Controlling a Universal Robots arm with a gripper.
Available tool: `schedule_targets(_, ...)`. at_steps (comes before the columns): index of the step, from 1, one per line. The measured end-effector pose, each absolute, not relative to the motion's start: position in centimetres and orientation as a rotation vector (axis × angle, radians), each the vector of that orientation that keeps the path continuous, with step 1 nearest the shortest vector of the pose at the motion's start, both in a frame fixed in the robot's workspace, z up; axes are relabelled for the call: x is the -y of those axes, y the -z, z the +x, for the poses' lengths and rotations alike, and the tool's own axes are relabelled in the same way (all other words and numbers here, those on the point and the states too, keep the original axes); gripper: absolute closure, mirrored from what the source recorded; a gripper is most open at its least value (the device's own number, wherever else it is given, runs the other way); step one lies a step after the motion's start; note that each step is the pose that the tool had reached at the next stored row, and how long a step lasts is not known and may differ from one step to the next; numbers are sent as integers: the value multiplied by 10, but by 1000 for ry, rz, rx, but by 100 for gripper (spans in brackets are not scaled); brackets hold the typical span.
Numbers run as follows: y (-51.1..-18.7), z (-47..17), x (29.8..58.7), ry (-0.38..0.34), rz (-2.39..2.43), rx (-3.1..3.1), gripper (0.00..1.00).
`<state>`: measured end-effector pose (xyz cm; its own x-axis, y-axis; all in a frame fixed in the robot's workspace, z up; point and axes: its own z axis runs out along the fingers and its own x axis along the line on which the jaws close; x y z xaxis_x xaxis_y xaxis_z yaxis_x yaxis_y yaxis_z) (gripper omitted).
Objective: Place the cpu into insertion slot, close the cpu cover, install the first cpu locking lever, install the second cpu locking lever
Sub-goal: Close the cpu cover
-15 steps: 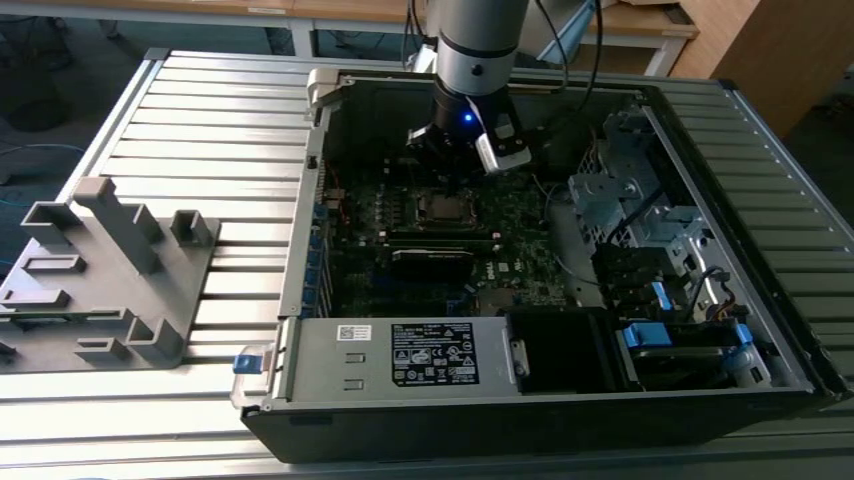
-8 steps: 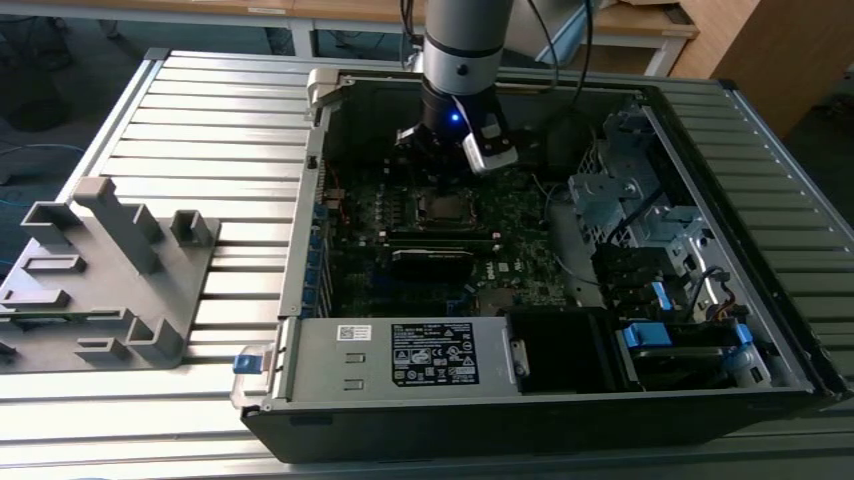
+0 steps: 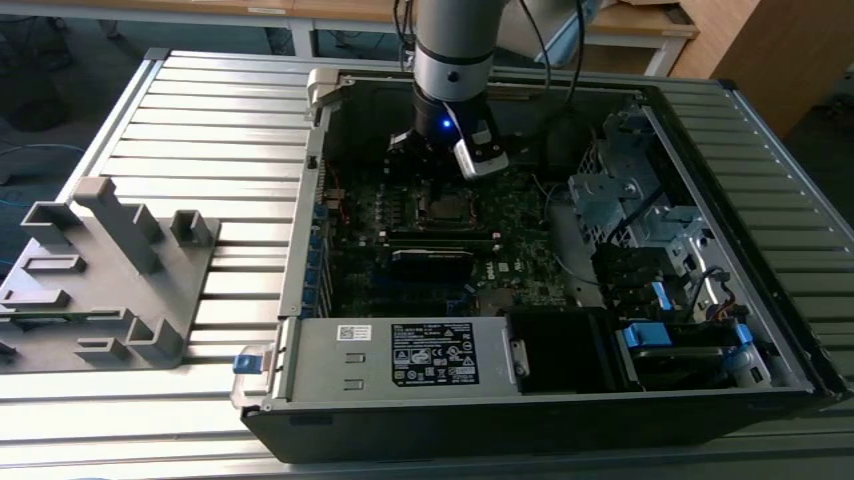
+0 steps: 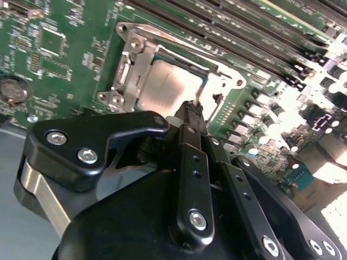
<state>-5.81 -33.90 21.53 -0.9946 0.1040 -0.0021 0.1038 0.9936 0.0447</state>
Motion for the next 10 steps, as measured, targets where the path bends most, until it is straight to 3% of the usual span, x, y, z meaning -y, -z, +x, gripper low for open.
schedule_targets(10, -210, -66, 340, -69, 163, -3132, 89)
